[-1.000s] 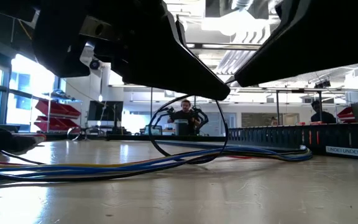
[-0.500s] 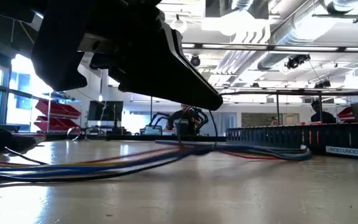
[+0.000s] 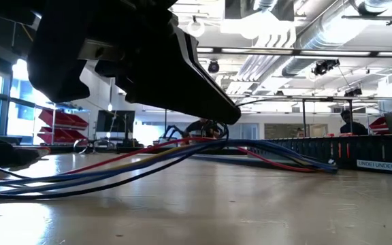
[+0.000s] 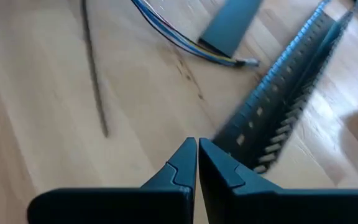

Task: Ziptie cables
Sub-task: Wrap the black zip tie on the cables

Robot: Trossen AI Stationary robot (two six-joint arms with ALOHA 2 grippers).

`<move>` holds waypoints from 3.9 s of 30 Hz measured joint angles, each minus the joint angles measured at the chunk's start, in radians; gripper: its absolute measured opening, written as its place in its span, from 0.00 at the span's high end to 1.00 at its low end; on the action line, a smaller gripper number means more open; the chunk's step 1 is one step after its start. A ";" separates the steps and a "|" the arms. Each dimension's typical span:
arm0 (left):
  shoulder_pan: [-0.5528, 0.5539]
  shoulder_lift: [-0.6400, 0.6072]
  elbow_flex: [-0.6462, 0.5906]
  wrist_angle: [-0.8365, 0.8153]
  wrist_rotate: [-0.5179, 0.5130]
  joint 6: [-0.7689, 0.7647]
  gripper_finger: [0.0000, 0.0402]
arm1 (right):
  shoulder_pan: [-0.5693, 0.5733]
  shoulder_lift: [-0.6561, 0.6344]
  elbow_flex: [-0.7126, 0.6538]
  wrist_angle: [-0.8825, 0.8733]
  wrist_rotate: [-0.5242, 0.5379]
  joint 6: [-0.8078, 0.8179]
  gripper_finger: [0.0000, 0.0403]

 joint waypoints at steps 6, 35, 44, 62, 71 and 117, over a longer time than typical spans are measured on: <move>0.000 0.000 0.000 0.003 0.003 -0.003 0.99 | -0.001 0.000 -0.013 0.179 0.143 -0.111 1.00; 0.000 0.000 0.000 0.022 0.036 -0.009 0.99 | -0.459 0.085 -0.088 1.112 0.094 -1.242 0.92; 0.000 0.001 -0.001 0.008 0.038 -0.008 0.99 | -0.405 0.087 -0.088 1.067 0.131 -1.109 1.00; 0.002 0.002 -0.022 -0.023 0.022 -0.047 0.99 | -0.117 0.085 -0.087 0.437 0.090 -0.224 1.00; 0.007 0.010 -0.022 -0.025 0.037 -0.063 0.99 | -0.141 0.066 -0.058 0.375 -0.072 -0.285 0.99; 0.004 0.005 -0.021 -0.038 0.055 -0.105 0.99 | -0.482 0.100 -0.284 1.516 0.058 -1.361 0.78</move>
